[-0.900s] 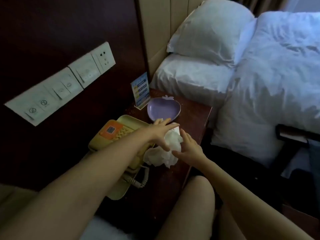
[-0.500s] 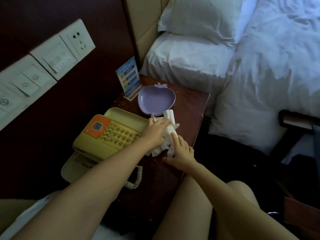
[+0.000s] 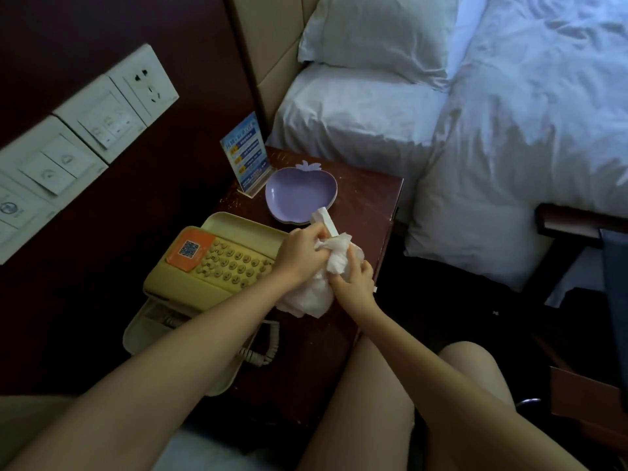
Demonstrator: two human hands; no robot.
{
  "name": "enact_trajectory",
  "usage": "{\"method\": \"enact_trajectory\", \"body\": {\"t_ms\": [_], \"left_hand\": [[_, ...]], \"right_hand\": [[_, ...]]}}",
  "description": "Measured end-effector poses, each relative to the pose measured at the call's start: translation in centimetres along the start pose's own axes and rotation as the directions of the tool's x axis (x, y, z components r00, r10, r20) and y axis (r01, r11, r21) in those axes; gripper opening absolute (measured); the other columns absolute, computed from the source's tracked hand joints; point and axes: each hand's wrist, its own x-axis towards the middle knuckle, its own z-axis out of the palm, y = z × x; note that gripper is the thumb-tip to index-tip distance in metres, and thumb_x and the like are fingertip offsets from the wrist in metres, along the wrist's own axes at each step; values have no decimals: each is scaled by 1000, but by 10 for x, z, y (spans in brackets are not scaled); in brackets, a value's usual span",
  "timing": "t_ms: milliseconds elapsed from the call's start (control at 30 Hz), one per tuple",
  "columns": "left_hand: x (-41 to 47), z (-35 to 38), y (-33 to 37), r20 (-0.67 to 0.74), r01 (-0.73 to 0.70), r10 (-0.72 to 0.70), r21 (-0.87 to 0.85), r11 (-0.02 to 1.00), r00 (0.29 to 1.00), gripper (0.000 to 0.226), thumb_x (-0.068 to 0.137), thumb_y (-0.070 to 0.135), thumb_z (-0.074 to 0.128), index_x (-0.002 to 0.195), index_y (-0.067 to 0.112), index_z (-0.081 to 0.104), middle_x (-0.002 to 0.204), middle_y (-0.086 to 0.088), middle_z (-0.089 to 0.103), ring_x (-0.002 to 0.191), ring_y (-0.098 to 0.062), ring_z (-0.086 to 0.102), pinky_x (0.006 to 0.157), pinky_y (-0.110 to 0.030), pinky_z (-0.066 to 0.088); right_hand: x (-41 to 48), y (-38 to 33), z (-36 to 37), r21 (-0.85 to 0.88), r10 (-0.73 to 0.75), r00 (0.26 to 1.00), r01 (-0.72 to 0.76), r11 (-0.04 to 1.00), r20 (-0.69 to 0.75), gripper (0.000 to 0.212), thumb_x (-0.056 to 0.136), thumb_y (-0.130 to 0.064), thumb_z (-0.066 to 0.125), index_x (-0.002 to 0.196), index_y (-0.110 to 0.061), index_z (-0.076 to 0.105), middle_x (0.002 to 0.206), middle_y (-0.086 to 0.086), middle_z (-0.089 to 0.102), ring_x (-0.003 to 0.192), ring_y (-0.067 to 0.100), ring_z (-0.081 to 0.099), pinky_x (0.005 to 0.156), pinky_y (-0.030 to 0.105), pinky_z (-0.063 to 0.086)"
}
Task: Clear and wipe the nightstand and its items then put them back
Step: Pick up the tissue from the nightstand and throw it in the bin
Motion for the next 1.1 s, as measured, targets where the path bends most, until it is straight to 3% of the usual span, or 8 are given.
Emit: {"method": "enact_trajectory", "body": {"t_ms": [100, 233, 300, 467, 633, 767, 933, 1100], "left_hand": [[-11, 3, 16, -85, -18, 8, -110, 994, 996, 15, 79, 15, 65, 73, 17, 51, 67, 2, 54, 59, -8, 46, 51, -17, 29], [-32, 10, 45, -28, -107, 103, -185, 977, 994, 11, 83, 20, 64, 76, 16, 55, 72, 2, 57, 71, -15, 55, 61, -28, 40], [-44, 14, 64, 39, -160, 175, -247, 956, 984, 12, 83, 24, 65, 77, 21, 56, 76, 2, 60, 74, -13, 58, 63, -28, 45], [-79, 42, 113, 190, -283, 380, -396, 873, 905, 10, 81, 15, 69, 87, 20, 63, 81, 5, 66, 77, -6, 62, 66, -19, 48], [-117, 84, 156, 353, -361, 537, -454, 814, 766, 25, 82, 17, 69, 105, 11, 63, 99, -4, 67, 91, -15, 63, 81, -31, 52], [-159, 125, 188, 249, -418, 586, -495, 761, 771, 47, 78, 13, 71, 121, 12, 52, 113, 0, 52, 104, -10, 52, 87, -29, 46], [-200, 178, 210, 383, -34, 246, -484, 875, 890, 95, 71, 26, 77, 143, 30, 15, 136, 3, 22, 120, -11, 31, 97, -30, 38], [-212, 221, 200, 767, 484, 17, -422, 766, 642, 68, 82, 10, 67, 133, 20, 23, 116, -13, 52, 93, -22, 59, 65, -31, 54]], "right_hand": [[-12, -19, -13, 413, 16, 1000, -23, 910, 19, 40, 97, -28, 42, 136, -19, 38, 129, 14, 43, 118, 31, 48, 99, 44, 43], [-42, -27, -48, 820, -51, 984, -112, 561, 169, 35, 100, -29, 33, 108, -4, 56, 102, 14, 59, 98, 22, 58, 87, 31, 46], [-55, -17, -69, 850, -87, 983, -91, 519, 159, 41, 99, -33, 35, 119, 0, 50, 100, 14, 59, 95, 20, 58, 84, 31, 47], [-94, 20, -120, 835, -140, 990, 105, 540, -34, 16, 91, -21, 53, 98, -7, 51, 79, 9, 57, 72, 17, 60, 61, 24, 49], [-150, 78, -175, 772, -90, 965, 252, 584, -247, 31, 81, -29, 63, 101, -6, 55, 87, 14, 60, 80, 25, 62, 68, 32, 52], [-195, 124, -197, 705, 38, 891, 330, 628, -452, 34, 88, -34, 56, 104, -4, 57, 91, 12, 66, 82, 25, 66, 64, 30, 53], [-233, 175, -197, 693, 210, 830, 262, 671, -517, 19, 91, -35, 55, 104, -21, 61, 93, 6, 71, 83, 17, 69, 62, 23, 54], [-249, 225, -184, 532, 221, 774, 172, 829, -594, 14, 90, -26, 59, 89, -12, 58, 76, 2, 63, 68, 13, 63, 57, 17, 48]]}}
